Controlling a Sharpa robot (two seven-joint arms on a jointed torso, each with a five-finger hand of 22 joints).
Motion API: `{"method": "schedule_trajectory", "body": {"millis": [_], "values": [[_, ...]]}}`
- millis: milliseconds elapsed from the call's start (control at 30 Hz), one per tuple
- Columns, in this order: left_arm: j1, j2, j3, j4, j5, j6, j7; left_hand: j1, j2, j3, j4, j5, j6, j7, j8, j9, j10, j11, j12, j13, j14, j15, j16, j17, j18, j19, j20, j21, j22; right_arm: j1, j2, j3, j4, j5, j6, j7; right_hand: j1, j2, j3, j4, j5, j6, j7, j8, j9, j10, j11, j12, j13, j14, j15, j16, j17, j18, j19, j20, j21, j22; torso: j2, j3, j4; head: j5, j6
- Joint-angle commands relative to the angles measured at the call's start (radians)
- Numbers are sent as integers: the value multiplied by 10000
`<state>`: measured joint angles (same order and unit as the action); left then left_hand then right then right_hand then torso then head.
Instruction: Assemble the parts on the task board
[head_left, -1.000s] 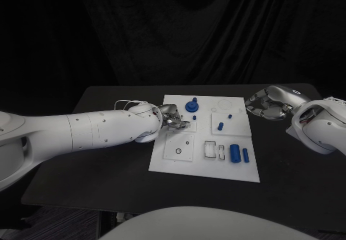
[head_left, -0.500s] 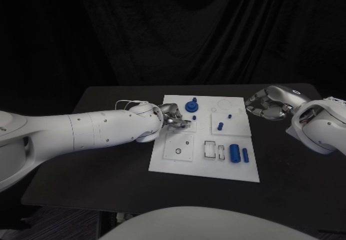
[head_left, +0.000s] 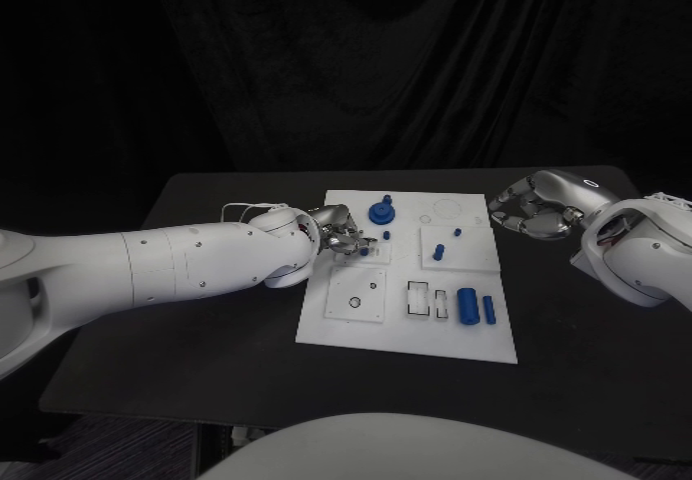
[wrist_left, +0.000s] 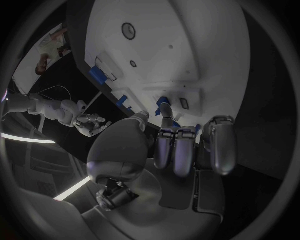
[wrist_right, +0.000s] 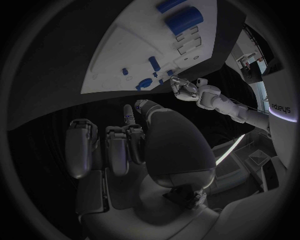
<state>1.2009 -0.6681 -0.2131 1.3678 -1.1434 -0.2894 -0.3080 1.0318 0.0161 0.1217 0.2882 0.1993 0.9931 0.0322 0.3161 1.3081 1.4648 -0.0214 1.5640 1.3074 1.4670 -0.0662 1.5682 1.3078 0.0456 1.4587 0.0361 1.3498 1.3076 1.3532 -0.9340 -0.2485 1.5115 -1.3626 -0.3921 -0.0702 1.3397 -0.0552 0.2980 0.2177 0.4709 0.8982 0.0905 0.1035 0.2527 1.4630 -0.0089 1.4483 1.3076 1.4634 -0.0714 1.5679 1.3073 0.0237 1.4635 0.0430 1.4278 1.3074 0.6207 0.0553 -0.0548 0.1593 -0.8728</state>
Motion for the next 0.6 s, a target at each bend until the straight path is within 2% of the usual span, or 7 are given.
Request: {"method": "schedule_trajectory", "body": {"millis": [33, 67, 167, 333, 400, 433, 600], "values": [[219, -172, 9, 268, -9, -824, 446, 153, -8, -45, -7, 52, -98, 16, 92, 271, 1060, -81, 68, 2634, 1038, -98, 26, 2630, 37, 135, 15, 127, 1988, -23, -12, 9, 15, -34, -100, -133, 111, 3, 4, -55, 45, 63, -20, -52, -9, -66, -1, -36, 917, 1074, 44, 29, 2635, 149, 195, 31, -67, 2121, -2, 4, 12, -27, 2], [276, -210, 9, 309, -9, -862, 476, 190, -13, -50, -10, 72, -113, 12, 115, 270, 1060, -84, 68, 2634, 1038, -102, 26, 2630, 35, 143, 10, 139, 1991, -23, -13, 9, 15, -34, -111, -129, 108, 0, 3, -57, 44, 63, -19, -53, -10, -57, 0, -27, 929, 1074, 44, 29, 2635, 148, 198, 31, -62, 2123, -2, 2, 12, -30, 2], [626, -354, 9, 411, -9, -925, 585, 452, -39, -57, -21, 231, -228, 1, 217, 262, 1060, -97, 68, 2634, 1038, -116, 26, 2630, 9, 204, -8, 262, 2024, -23, -14, 9, 12, 28, -153, -107, 108, 0, 3, -57, 44, 63, -19, -53, -10, -57, 0, -27, 929, 1074, 44, 29, 2635, 148, 198, 31, -62, 2123, 3, -4, 3, -24, 2], [1090, -543, 9, 400, -9, -545, 560, 940, -71, -8, -43, 418, -454, 8, 304, 251, 1060, -95, 68, 2634, 1038, -118, 26, 2630, -22, 264, -17, 404, 2063, -23, 12, 9, -21, 119, -223, -60, 103, -2, 2, -57, 42, 62, -17, -56, -11, -51, 1, -22, 936, 1074, 45, 29, 2635, 146, 203, 31, -54, 2126, -2, -4, -8, -35, 2], [1189, -595, 8, 360, -9, -339, 513, 1110, -60, 27, -57, 461, -500, 6, 341, 247, 1060, -97, 68, 2634, 1038, -117, 26, 2630, -34, 287, -18, 460, 2079, -23, 32, 9, -35, 134, -244, -44, 103, -2, 2, -57, 42, 62, -17, -56, -11, -51, 1, -22, 936, 1074, 45, 29, 2635, 146, 203, 31, -54, 2126, -8, 12, -31, 0, 2], [1234, -605, 8, 308, -9, -189, 472, 1391, -63, 117, -138, 632, -545, -9, 382, 242, 1060, -108, 68, 2634, 1038, -127, 26, 2630, -44, 307, -22, 513, 2093, -23, 42, 9, -45, 140, -254, -34, 103, -2, 2, -57, 42, 62, -17, -56, -11, -51, 1, -22, 936, 1074, 45, 29, 2635, 146, 203, 31, -54, 2126, -8, 18, -28, -2, 2], [1316, -423, 7, -161, -9, 458, 313, 1814, -62, 328, -257, 715, -628, -27, 386, 208, 1060, -123, 68, 2634, 1038, -137, 26, 2630, -47, 310, -30, 536, 2097, -23, 72, 9, -84, 153, -257, -4, 103, -2, 2, -57, 42, 62, -17, -56, -11, -51, 1, -22, 936, 1074, 45, 29, 2635, 146, 203, 31, -54, 2126, 26, 27, -8, 2, 2]]}}
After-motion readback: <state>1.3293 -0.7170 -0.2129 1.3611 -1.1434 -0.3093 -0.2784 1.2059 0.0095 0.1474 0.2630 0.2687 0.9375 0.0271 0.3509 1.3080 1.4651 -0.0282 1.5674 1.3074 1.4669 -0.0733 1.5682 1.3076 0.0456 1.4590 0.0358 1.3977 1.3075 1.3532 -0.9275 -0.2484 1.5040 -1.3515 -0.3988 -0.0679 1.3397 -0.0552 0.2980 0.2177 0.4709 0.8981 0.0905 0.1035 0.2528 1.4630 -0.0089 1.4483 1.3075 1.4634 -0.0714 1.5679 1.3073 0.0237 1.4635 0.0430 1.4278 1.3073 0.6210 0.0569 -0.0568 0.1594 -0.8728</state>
